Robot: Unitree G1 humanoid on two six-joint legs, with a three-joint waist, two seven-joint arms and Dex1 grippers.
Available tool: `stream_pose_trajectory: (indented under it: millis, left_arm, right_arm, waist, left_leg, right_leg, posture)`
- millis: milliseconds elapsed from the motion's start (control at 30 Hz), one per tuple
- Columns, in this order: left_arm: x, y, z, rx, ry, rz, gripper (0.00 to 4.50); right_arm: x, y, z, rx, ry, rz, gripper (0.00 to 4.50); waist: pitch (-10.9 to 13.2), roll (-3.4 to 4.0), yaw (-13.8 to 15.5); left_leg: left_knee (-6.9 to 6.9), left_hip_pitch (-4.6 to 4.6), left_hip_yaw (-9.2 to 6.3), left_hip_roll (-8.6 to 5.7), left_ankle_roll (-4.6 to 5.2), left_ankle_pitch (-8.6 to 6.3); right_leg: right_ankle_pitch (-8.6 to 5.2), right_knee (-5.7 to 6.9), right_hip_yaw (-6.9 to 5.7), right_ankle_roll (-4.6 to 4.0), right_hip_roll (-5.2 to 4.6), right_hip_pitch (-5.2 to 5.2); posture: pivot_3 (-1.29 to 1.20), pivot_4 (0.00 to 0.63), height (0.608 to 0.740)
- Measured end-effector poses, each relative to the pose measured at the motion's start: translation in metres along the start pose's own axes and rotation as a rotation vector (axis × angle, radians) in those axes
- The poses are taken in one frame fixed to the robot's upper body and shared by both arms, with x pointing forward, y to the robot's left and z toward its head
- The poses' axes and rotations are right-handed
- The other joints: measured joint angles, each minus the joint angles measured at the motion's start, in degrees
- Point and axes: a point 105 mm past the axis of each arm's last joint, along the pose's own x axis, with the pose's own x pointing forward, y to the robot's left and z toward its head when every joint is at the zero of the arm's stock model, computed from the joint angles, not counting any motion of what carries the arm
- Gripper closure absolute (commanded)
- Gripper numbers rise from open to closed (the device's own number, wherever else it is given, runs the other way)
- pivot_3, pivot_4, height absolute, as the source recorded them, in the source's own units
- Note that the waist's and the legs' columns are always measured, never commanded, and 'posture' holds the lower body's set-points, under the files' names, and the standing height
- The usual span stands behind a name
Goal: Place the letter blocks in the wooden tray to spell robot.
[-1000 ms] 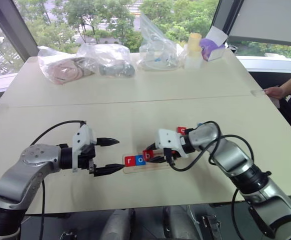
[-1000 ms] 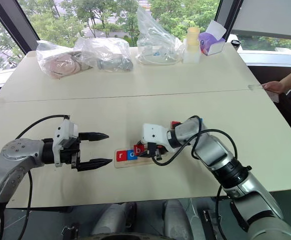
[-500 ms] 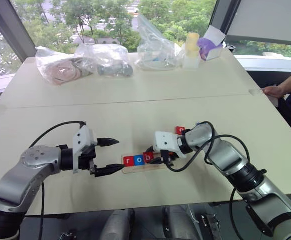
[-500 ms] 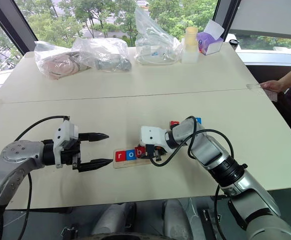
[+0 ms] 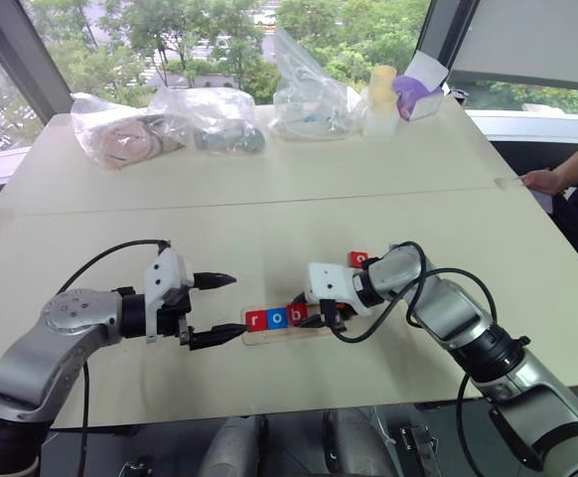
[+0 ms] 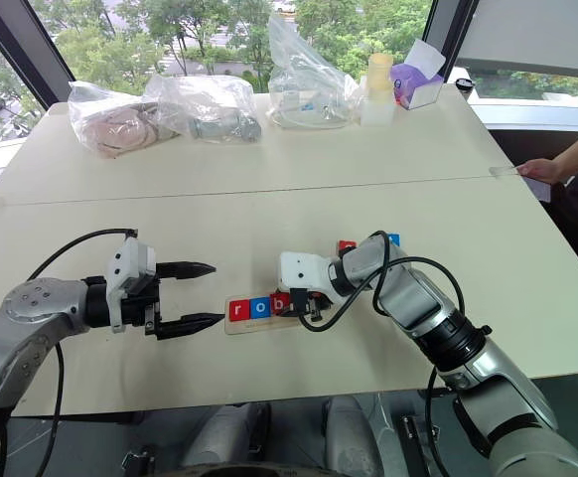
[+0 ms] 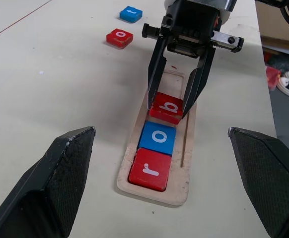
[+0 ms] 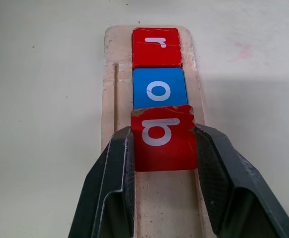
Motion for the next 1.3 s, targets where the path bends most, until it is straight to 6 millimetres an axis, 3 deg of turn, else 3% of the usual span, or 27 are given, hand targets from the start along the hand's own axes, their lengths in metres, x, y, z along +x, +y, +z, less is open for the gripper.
stream_pose_trajectory:
  millis: [100, 133, 400, 567, 700, 867, 1033, 1300]
  left_arm:
    - [0.0, 0.0, 0.0, 0.0, 0.0, 0.001, 0.0]
    - [0.0, 0.0, 0.0, 0.0, 0.0, 0.001, 0.0]
    - [0.001, 0.002, 0.002, 0.007, -0.005, 0.011, 0.0]
    - [0.002, 0.003, 0.002, 0.007, -0.011, 0.015, 0.0]
    - [0.003, 0.003, 0.002, 0.006, -0.013, 0.016, 0.0]
    - [0.003, 0.003, 0.002, 0.004, -0.012, 0.014, 0.0]
    - [0.003, 0.003, 0.002, 0.004, -0.013, 0.016, 0.0]
    - [0.003, 0.003, 0.002, 0.005, -0.013, 0.016, 0.0]
  right_arm:
    - [0.001, 0.001, 0.0, 0.002, 0.0, 0.004, 0.28]
    - [0.001, 0.001, 0.0, 0.004, 0.0, 0.005, 0.05]
    - [-0.003, -0.005, 0.002, 0.038, -0.004, -0.02, 0.05]
    - [-0.022, -0.042, 0.021, 0.054, -0.087, -0.198, 0.05]
    - [-0.028, -0.064, 0.013, 0.112, -0.088, -0.314, 0.05]
    - [-0.018, -0.064, 0.005, 0.108, -0.066, -0.325, 0.05]
    - [-0.004, -0.05, -0.005, 0.118, -0.049, -0.271, 0.05]
    - [-0.002, -0.036, 0.001, 0.077, -0.059, -0.224, 0.05]
  waist:
    - [0.0, 0.0, 0.0]
    - [0.0, 0.0, 0.0]
    - [0.0, 0.0, 0.0]
    - [0.0, 0.01, -0.1]
    - [0.0, 0.01, 0.1]
    - [0.0, 0.01, 0.0]
    - [0.0, 0.01, -0.1]
    - [0.0, 0.01, -0.1]
  left_leg:
    - [0.0, 0.0, 0.0, 0.0, 0.0, 0.0]
    - [0.0, 0.0, 0.0, 0.0, 0.0, 0.0]
    - [-0.01, 0.0, 0.0, 0.0, 0.0, 0.0]
    - [-0.02, 0.0, -0.01, 0.0, 0.0, 0.0]
    - [-0.08, 0.0, -0.01, -0.02, 0.0, 0.0]
    - [-0.24, -0.03, 0.02, -0.03, -0.01, 0.0]
    - [-0.31, -0.02, 0.03, -0.03, -0.03, 0.02]
    - [-0.33, -0.02, 0.02, -0.03, -0.04, 0.02]
  right_leg:
    - [0.0, 0.0, 0.0, 0.0, 0.0, 0.0]
    - [0.0, 0.0, 0.0, 0.0, 0.0, 0.0]
    - [0.0, 0.0, 0.0, 0.0, -0.01, -0.01]
    - [0.0, 0.0, 0.0, -0.01, 0.0, -0.02]
    - [0.0, -0.02, -0.02, 0.0, 0.01, -0.02]
    - [0.04, -0.01, 0.01, 0.06, 0.01, -0.14]
    - [0.09, -0.01, 0.03, 0.14, 0.04, -0.19]
    - [0.08, -0.01, 0.03, 0.14, 0.04, -0.2]
  posture:
    - [0.0, 0.15, 0.74]
    - [0.0, 0.15, 0.74]
    - [0.0, 0.15, 0.74]
    - [0.0, 0.15, 0.74]
    - [0.0, 0.15, 0.74]
    - [0.0, 0.15, 0.74]
    - [0.0, 0.15, 0.74]
    - [0.0, 0.15, 0.74]
